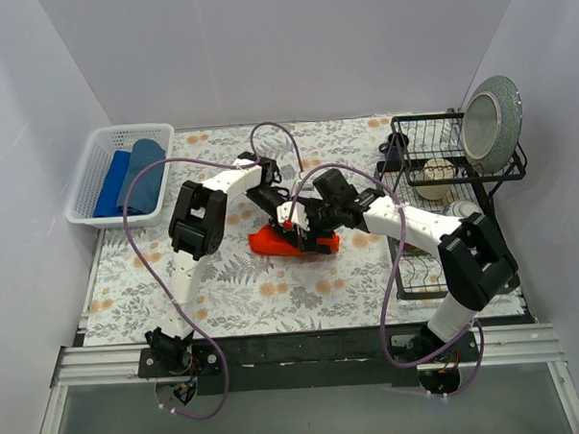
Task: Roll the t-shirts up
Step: Roll the T-shirt to the center of the board.
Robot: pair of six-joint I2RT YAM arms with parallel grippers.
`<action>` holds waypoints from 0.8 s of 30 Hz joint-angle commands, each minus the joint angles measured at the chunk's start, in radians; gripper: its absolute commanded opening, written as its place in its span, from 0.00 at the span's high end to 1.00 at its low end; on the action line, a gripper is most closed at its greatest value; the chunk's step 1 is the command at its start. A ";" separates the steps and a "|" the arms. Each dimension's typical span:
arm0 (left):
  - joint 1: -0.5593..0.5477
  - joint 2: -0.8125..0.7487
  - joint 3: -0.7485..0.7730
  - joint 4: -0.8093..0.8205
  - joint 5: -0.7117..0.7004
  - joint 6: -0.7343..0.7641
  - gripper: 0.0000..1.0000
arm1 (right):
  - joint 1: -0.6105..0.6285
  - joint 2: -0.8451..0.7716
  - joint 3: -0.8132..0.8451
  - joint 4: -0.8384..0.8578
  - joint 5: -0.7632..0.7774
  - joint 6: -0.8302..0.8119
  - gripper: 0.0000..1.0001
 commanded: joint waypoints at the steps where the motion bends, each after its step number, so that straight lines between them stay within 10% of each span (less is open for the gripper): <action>1: -0.012 -0.019 -0.010 -0.044 0.020 -0.013 0.86 | 0.011 0.058 -0.021 0.036 0.008 -0.051 0.01; 6: 0.003 -0.022 -0.013 -0.044 0.018 -0.039 0.85 | 0.011 0.124 -0.007 0.001 -0.028 -0.058 0.09; 10: 0.042 -0.045 -0.016 0.000 -0.014 -0.108 0.79 | 0.004 0.211 0.051 -0.062 -0.066 -0.057 0.44; 21: 0.195 -0.615 -0.402 0.742 -0.383 -0.910 0.52 | -0.062 0.383 0.243 -0.219 -0.320 0.204 0.97; 24: 0.197 -0.821 -0.557 0.928 -0.401 -1.105 0.42 | -0.078 0.406 0.238 -0.162 -0.406 0.334 0.99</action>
